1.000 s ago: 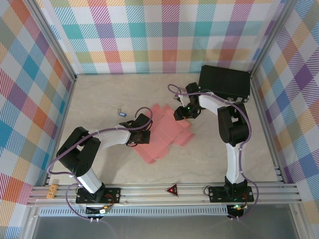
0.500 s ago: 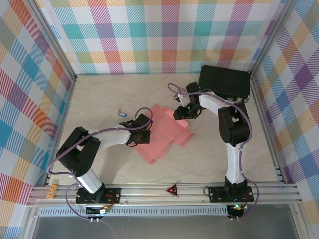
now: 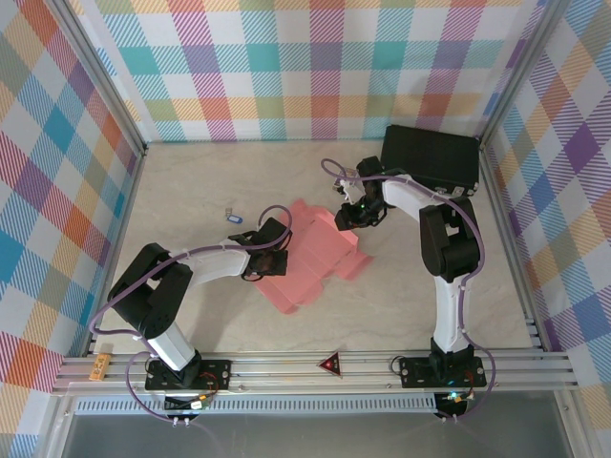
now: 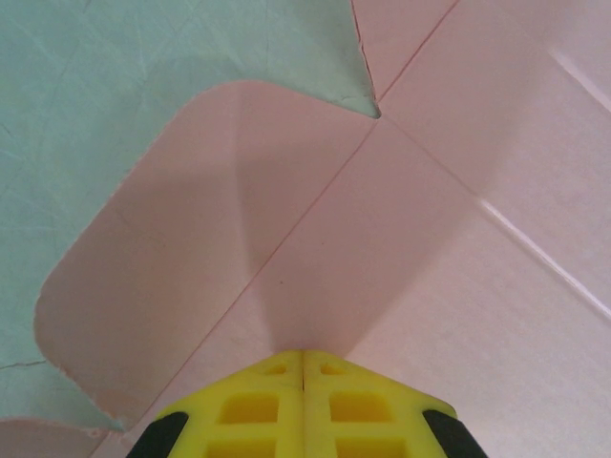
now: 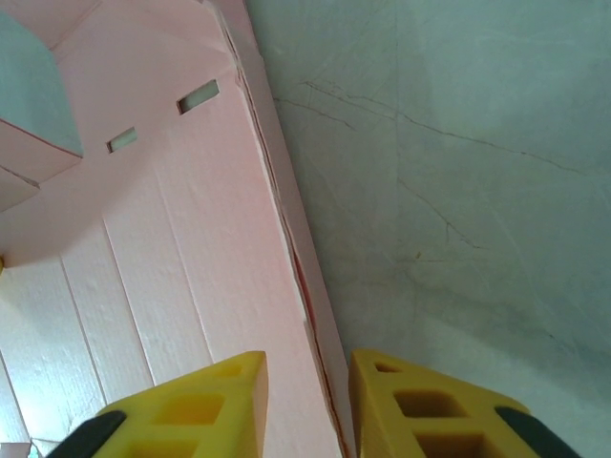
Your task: Fold the paper box
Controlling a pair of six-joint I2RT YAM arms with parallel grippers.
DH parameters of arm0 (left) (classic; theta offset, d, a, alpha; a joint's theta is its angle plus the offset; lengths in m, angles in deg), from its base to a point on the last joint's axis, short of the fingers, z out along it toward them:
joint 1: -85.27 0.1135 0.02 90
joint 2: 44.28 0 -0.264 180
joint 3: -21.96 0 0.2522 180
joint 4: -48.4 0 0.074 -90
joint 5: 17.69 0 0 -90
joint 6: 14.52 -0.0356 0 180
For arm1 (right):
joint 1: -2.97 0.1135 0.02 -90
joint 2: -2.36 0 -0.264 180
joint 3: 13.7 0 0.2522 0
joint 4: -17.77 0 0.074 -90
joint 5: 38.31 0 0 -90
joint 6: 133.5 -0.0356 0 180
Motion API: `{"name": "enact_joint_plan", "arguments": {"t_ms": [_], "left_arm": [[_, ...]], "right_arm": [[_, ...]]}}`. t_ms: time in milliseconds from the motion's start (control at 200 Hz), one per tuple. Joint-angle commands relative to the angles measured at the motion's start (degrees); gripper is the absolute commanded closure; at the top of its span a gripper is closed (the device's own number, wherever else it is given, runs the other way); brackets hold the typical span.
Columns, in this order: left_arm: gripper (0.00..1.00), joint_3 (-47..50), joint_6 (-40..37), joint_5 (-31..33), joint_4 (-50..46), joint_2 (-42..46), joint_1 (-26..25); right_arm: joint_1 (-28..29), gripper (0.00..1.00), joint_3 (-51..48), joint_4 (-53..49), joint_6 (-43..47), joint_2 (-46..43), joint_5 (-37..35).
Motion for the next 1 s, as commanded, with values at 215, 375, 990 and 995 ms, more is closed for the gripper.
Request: {"name": "enact_joint_plan", "arguments": {"t_ms": [215, 375, 990, 995], "left_arm": [[0.99, 1.26, 1.03, -1.72, -3.76, -1.39, -0.39], [0.99, 1.77, 2.21, -3.47, -2.14, -0.90, -0.38], [1.00, 1.84, 18.50, -12.00, 21.77, -5.83, -0.35], [1.00, 1.81, 18.56, -12.05, 22.00, -5.90, -0.34]], "right_arm": [[0.60, 0.86, 2.49, -2.67, 3.63, -1.37, -2.00], [1.69, 0.92, 2.53, -2.21, 4.67, -2.69, -5.13], [9.72, 0.97, -13.03, 22.82, 22.66, -17.91, -21.67], [9.82, 0.97, -13.22, 23.09, 22.88, -17.98, -21.75]]}}
